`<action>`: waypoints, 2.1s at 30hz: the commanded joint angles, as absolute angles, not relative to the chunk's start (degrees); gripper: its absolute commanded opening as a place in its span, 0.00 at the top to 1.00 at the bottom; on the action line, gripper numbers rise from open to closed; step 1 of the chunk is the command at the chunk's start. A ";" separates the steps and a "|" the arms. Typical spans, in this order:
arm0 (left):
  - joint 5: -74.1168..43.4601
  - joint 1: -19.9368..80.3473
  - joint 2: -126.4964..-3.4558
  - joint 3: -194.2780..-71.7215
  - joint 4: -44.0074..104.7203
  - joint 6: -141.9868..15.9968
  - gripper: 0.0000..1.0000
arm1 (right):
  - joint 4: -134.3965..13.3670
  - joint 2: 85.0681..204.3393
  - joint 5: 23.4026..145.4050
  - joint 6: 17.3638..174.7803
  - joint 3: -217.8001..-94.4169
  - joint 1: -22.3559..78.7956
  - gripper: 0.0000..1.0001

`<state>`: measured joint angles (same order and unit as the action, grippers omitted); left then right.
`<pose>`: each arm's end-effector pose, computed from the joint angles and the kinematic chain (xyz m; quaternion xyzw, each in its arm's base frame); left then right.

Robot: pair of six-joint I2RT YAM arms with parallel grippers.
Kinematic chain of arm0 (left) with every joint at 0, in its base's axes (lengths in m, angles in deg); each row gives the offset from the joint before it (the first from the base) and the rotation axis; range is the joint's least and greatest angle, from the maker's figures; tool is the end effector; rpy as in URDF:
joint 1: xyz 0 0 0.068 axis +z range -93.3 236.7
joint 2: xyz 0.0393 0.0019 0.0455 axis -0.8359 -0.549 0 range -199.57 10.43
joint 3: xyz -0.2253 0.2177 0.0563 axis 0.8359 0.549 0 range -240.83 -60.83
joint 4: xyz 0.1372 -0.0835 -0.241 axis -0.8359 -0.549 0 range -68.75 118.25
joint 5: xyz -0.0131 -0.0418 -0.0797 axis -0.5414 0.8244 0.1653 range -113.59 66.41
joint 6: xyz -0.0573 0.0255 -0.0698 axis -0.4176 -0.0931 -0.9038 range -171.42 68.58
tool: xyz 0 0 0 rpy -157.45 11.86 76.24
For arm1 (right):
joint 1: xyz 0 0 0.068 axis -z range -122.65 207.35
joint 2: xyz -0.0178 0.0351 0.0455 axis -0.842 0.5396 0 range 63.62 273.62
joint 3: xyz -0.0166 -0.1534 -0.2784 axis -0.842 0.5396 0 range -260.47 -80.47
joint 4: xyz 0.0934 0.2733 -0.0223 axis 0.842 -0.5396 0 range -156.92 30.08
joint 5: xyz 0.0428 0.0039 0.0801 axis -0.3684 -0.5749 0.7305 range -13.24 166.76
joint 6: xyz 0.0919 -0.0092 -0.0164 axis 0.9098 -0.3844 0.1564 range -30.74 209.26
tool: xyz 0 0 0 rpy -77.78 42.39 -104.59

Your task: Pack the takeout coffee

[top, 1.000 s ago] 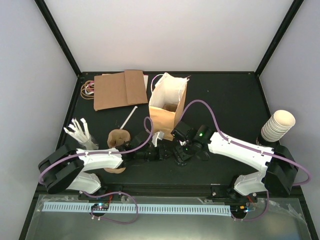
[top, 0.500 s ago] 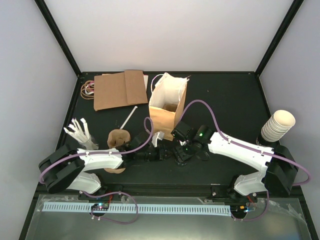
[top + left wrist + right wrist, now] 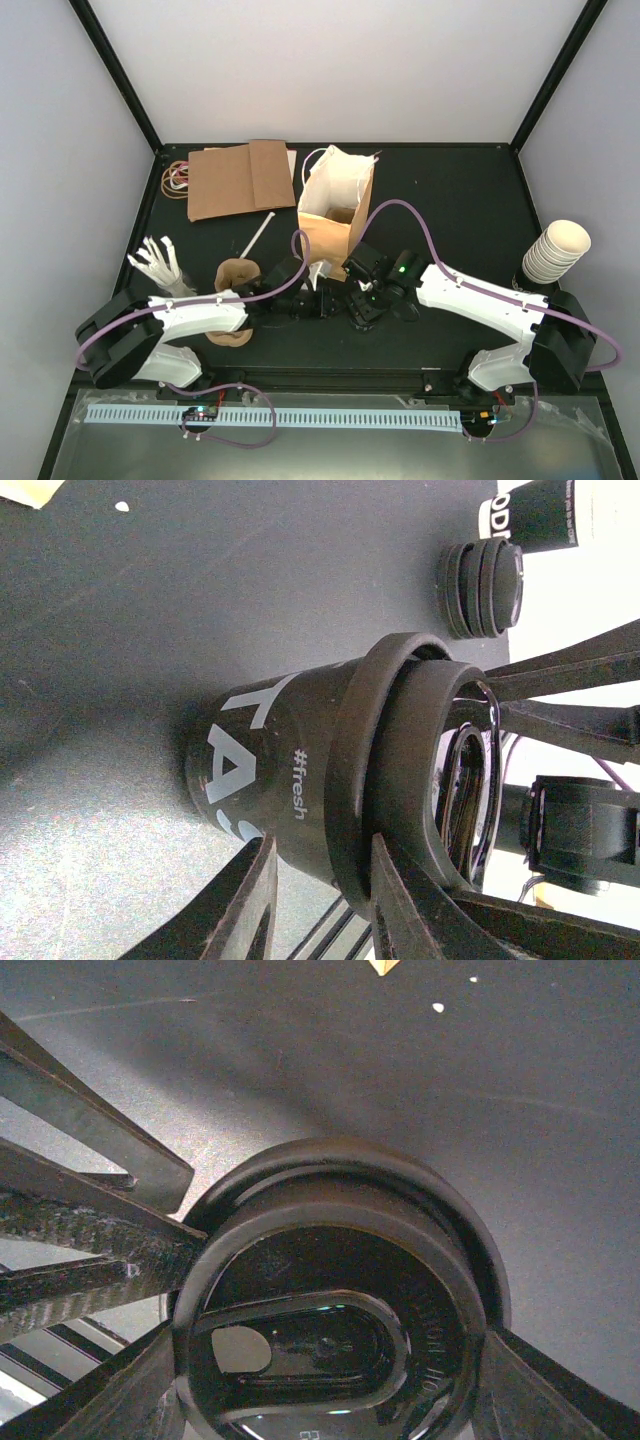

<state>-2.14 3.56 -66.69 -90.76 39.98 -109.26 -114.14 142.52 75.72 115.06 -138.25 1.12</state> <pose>0.1588 -0.2634 0.1670 0.0494 0.8761 -0.4647 0.1187 0.1560 0.2305 0.2220 -0.2591 0.9573 0.0770 0.1022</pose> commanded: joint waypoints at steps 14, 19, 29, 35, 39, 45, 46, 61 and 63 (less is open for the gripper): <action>1.37 8.58 -70.25 -97.17 32.61 -103.09 0.72 | -115.12 147.59 84.65 112.71 -134.81 -2.63 0.29; 2.21 9.19 -70.11 -97.48 35.76 -103.07 0.71 | -115.14 147.56 85.18 112.47 -135.14 -2.72 0.30; 2.23 9.98 -74.69 -100.51 37.74 -102.33 0.71 | -115.11 147.09 86.64 111.93 -135.03 -2.77 0.30; 2.74 10.19 -77.09 -102.92 38.11 -102.04 0.71 | -115.30 146.87 86.49 112.19 -134.79 -2.77 0.30; 3.78 10.21 -78.71 -103.28 40.56 -102.62 0.70 | -115.30 147.03 85.96 112.64 -134.53 -2.77 0.30; 4.17 10.12 -81.44 -104.56 41.27 -102.77 0.67 | -115.01 146.68 85.53 113.33 -133.84 -2.73 0.30; 4.25 10.07 -81.88 -104.76 41.26 -102.75 0.66 | -114.96 146.68 85.47 113.40 -133.92 -2.69 0.30; 1.85 10.21 -79.05 -103.44 40.32 -102.35 0.55 | -115.92 146.19 84.50 114.73 -133.54 -2.19 0.30; 1.43 10.21 -76.96 -102.54 39.68 -102.30 0.55 | -116.06 145.71 84.68 114.84 -133.57 -2.07 0.30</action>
